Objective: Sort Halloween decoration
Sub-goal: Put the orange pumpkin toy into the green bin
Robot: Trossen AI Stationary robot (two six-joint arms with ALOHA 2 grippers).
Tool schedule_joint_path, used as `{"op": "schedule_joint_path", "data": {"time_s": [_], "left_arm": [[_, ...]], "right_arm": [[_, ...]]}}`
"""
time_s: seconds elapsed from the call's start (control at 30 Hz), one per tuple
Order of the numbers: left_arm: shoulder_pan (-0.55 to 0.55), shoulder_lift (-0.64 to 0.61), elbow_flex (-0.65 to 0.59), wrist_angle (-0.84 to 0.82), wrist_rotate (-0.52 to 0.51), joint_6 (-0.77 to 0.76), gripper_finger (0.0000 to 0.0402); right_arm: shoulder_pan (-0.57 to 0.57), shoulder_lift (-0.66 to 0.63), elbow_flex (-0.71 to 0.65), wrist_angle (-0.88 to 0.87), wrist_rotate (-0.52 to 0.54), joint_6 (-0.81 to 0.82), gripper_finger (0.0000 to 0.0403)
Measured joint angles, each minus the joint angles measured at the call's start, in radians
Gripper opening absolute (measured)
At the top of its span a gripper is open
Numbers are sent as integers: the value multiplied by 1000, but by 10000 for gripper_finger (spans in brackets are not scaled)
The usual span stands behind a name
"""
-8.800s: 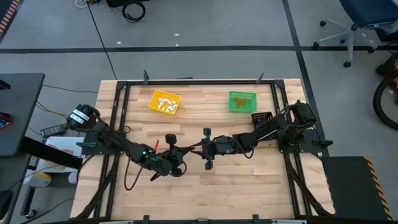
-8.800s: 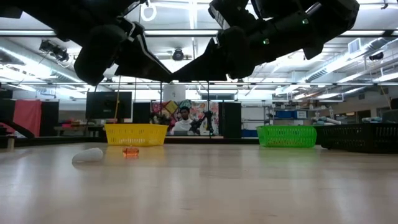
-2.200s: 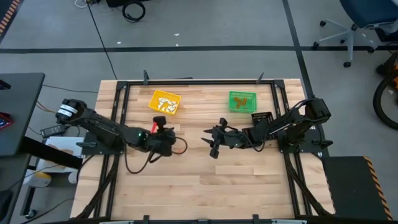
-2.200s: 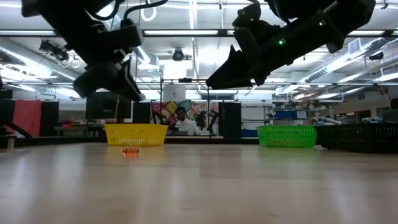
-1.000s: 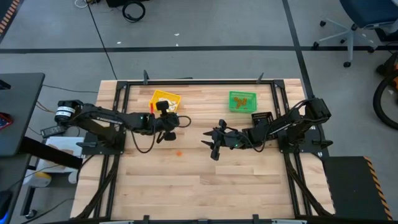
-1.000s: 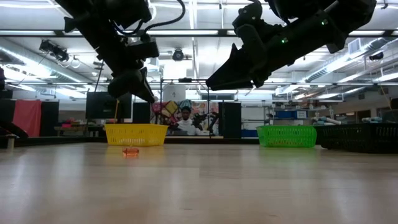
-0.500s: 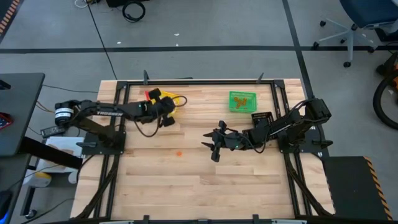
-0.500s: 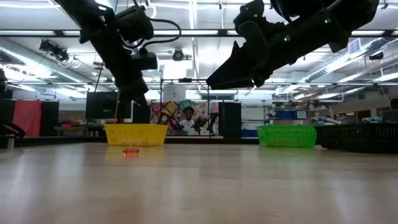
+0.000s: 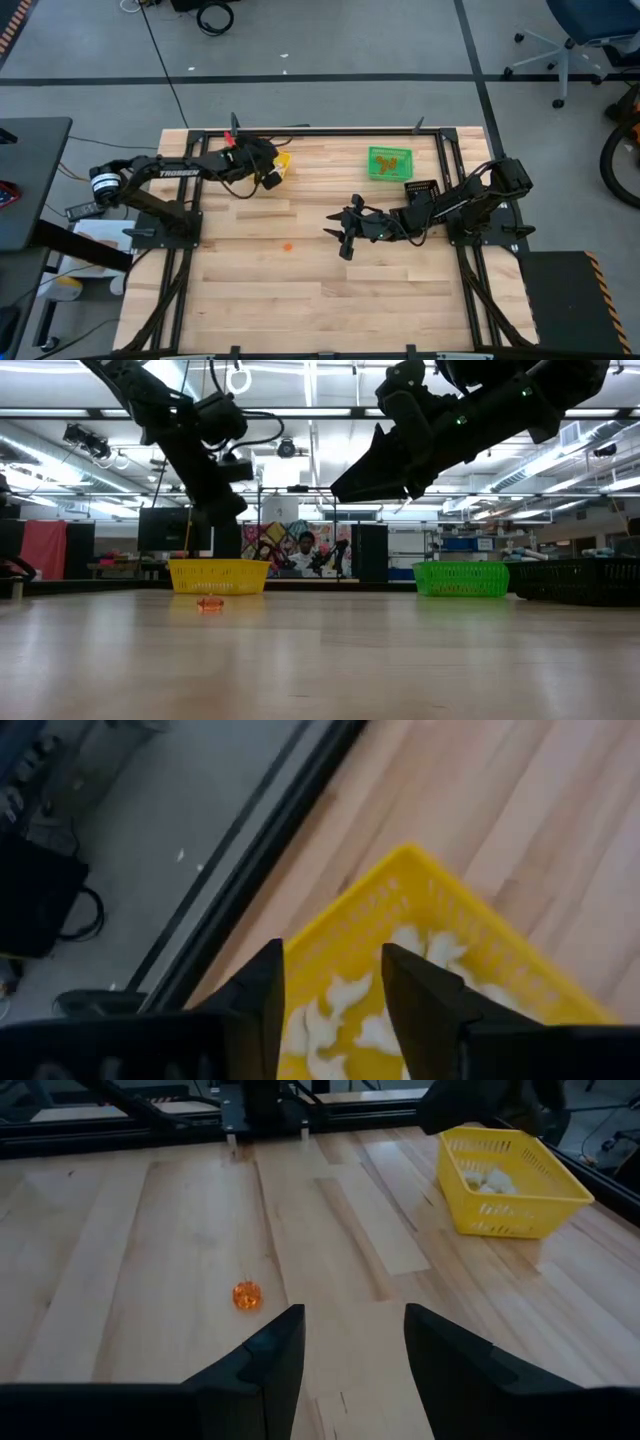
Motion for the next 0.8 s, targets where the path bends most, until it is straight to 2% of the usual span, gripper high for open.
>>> {"op": "schedule_joint_path", "data": {"time_s": [0.13, 0.3, 0.57, 0.8], "left_arm": [[-2, 1, 0, -38, 4, 6, 156], [-104, -4, 0, -17, 37, 44, 151], [-302, -4, -7, 21, 43, 90, 142], [-388, -70, -236, 247, 40, 94, 142]], "right_arm": [[0, 0, 0, 1, 2, -10, 176], [-5, 0, 0, 27, -7, -38, 176], [-51, 0, 1, 56, -153, -21, 176], [-45, 0, 5, 75, -163, -31, 176]]}}
